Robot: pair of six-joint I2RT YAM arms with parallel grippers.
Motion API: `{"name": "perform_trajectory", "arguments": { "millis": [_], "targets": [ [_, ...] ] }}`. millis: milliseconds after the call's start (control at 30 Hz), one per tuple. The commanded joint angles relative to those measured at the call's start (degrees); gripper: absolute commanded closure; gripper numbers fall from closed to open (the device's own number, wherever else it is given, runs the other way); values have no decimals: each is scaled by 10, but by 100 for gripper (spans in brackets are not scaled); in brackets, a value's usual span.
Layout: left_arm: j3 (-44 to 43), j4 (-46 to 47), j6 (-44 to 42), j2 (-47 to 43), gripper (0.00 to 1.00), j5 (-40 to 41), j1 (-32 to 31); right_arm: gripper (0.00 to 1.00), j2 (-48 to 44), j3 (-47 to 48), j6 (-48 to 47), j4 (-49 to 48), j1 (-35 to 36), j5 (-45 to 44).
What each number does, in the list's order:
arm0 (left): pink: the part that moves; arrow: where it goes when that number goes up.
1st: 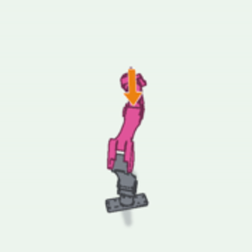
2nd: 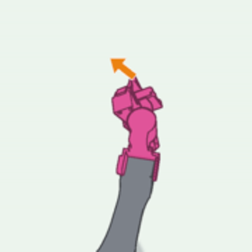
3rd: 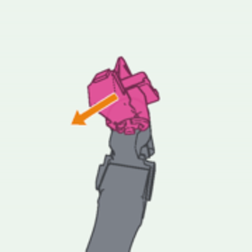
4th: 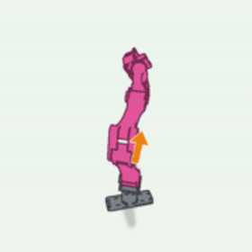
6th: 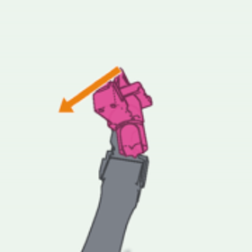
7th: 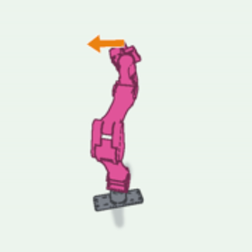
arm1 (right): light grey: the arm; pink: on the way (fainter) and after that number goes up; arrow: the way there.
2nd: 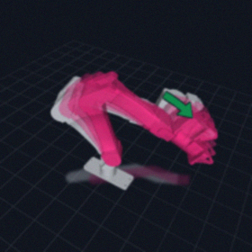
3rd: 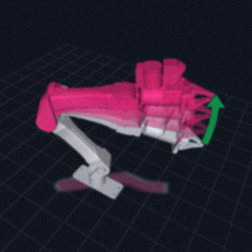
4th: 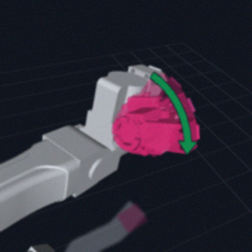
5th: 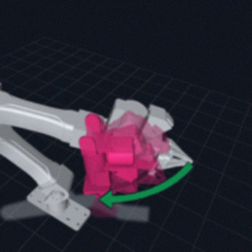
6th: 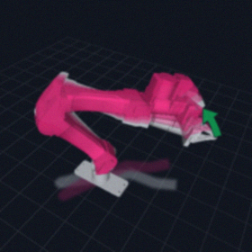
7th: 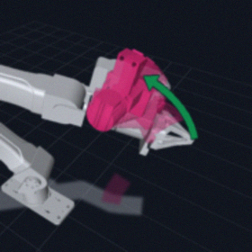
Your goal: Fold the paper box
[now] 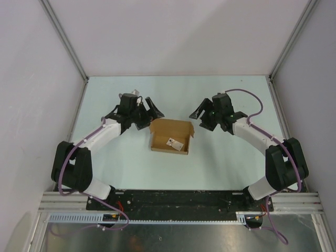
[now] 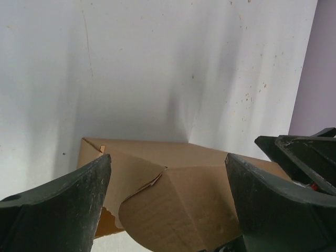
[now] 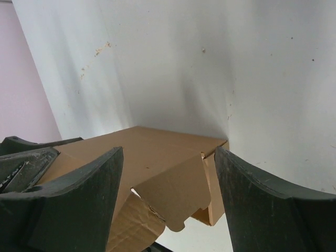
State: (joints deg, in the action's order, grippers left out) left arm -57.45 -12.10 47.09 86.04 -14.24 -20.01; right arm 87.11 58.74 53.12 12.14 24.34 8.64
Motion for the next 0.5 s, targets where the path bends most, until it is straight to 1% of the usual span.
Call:
{"name": "perform_trajectory", "arguments": {
  "millis": [0, 467],
  "targets": [
    [16, 13, 7, -43, 5, -13, -1, 25, -19, 22, 4, 5, 6, -1],
    [38, 13, 24, -83, 6, -47, -1, 25, -18, 22, 27, -8, 31, 11]
  ]
}}
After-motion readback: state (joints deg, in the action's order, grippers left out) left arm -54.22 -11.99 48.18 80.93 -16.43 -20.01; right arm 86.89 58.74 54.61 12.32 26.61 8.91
